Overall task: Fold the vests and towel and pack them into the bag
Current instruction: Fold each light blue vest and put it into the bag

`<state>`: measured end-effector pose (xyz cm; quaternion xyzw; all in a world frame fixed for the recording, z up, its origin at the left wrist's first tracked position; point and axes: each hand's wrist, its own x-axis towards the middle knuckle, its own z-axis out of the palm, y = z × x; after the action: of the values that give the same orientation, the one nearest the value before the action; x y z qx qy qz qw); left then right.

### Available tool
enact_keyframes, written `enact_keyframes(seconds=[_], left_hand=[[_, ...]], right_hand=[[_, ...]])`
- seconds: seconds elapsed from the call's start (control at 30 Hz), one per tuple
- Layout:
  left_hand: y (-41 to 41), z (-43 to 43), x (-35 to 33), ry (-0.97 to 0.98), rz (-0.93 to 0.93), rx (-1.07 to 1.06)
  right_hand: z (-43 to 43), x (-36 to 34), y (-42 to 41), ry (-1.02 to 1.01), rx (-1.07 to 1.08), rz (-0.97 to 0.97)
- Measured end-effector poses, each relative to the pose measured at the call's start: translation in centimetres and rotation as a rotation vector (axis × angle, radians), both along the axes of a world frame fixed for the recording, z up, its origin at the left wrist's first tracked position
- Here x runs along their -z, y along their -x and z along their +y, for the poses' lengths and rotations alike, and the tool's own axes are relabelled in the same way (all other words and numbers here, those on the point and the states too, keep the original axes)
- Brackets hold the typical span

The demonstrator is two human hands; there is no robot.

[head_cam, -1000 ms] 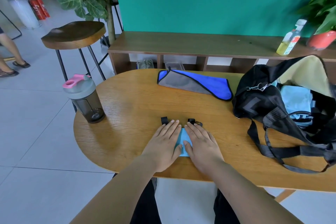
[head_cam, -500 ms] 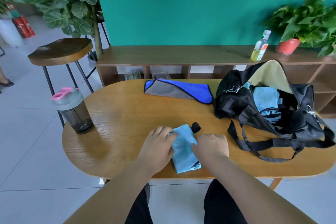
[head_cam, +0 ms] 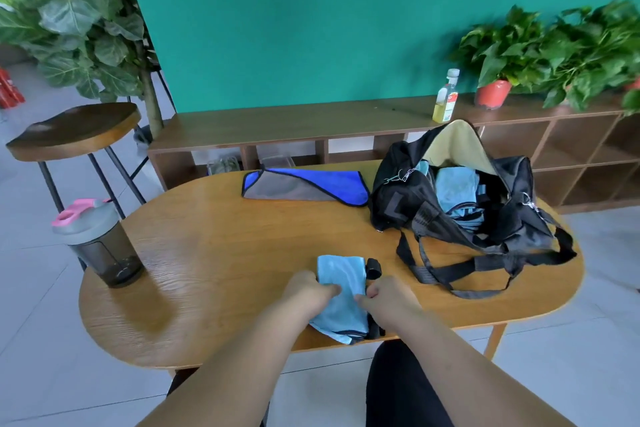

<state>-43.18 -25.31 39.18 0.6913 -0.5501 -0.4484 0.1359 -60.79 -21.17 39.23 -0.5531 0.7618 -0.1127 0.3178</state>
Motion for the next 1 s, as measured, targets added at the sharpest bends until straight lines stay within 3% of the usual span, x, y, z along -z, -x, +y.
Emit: enact_keyframes(seconds=[0.17,0.37,0.57,0.73,1.0], left_hand=[[2.2,0.4,-2.1,0.065,0.149,0.013],[4.9,-0.9,-6.7,0.039,0.436,0.029],[9.7,-3.4,-11.7,-0.030,0.706,0.099],[15.1,-5.4,-13.9,-0.016,0.743,0.115],[20.5,-9.4,-13.3,0.212,0.406,0.197]], right_hand=[[0.9,-0.5,1.7,-0.026,0.138,-0.186],[0.4,-4.2,5.3,0.084,0.335,-0.391],[-0.4,-9.5,10.3,0.236,0.489,-1.042],[-3.0,-12.1,14.3,0.455,0.617,-1.005],[-10.7,-12.3,19.6,0.389,0.783,-0.773]])
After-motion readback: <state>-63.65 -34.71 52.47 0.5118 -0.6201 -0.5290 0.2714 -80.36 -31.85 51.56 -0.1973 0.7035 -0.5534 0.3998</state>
